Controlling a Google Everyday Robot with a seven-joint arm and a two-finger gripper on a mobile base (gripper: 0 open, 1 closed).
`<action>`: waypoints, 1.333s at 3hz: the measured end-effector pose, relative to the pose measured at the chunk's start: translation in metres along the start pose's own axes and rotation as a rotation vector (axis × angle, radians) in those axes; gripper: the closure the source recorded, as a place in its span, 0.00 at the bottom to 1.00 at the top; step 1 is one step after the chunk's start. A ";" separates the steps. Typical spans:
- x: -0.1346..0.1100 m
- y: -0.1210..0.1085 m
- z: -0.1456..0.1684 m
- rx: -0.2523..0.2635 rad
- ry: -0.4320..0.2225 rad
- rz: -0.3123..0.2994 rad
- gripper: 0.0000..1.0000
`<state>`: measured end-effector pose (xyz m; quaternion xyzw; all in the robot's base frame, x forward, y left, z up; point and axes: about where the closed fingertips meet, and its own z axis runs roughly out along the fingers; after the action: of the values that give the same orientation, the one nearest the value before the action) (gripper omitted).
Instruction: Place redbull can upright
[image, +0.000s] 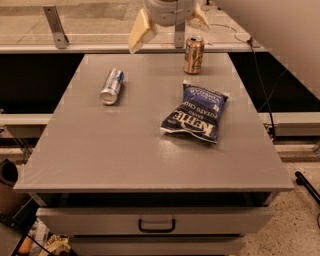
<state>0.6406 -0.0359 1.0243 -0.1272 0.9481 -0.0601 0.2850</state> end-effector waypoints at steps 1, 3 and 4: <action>0.000 0.000 0.000 0.000 0.000 -0.001 0.00; -0.021 0.009 0.024 -0.060 0.085 0.164 0.00; -0.029 0.025 0.035 -0.058 0.115 0.231 0.00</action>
Offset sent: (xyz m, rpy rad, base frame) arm 0.0376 0.0109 -0.0098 0.1678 0.1162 -0.1271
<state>0.6782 -0.0055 1.0060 -0.0215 0.9726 -0.0066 0.2314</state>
